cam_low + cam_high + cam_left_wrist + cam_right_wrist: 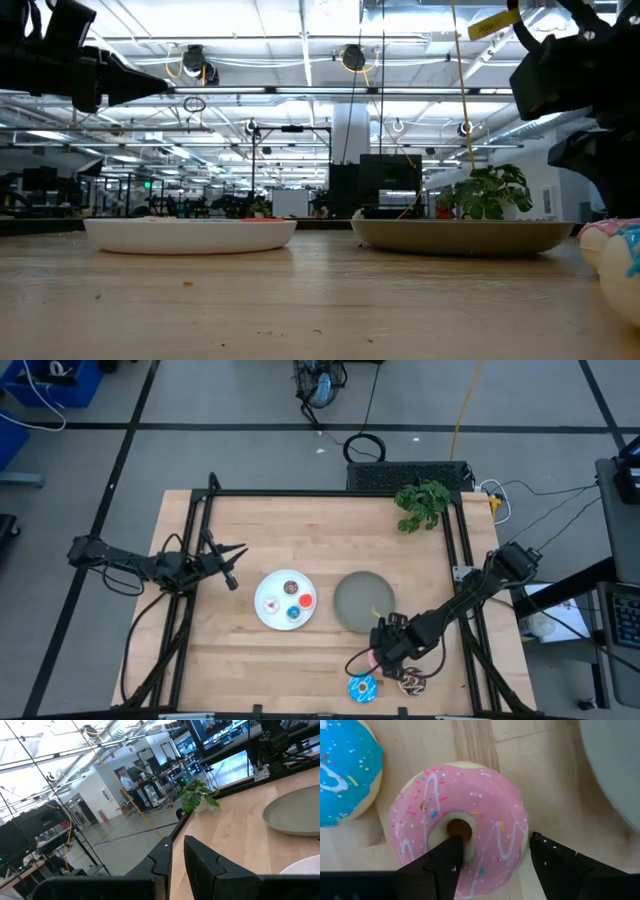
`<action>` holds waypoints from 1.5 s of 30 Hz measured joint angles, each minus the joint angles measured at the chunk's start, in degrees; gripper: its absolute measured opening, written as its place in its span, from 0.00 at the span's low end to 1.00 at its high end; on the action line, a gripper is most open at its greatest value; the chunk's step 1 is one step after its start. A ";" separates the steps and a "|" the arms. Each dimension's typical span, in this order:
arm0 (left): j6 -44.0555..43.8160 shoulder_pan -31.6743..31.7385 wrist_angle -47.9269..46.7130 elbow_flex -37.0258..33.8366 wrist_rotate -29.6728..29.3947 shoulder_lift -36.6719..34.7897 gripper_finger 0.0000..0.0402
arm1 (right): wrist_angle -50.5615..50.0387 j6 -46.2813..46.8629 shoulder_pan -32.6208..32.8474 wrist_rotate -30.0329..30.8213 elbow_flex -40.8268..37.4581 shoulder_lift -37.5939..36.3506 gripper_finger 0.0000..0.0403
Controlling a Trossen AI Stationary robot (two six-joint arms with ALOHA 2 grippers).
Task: Pick & Place donuts
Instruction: Put the big pink doughnut on the gray plate
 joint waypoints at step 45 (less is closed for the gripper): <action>-0.04 0.01 -0.07 -0.02 -0.07 -0.01 0.14 | -34.03 -3.37 -7.36 3.50 34.04 -10.63 0.01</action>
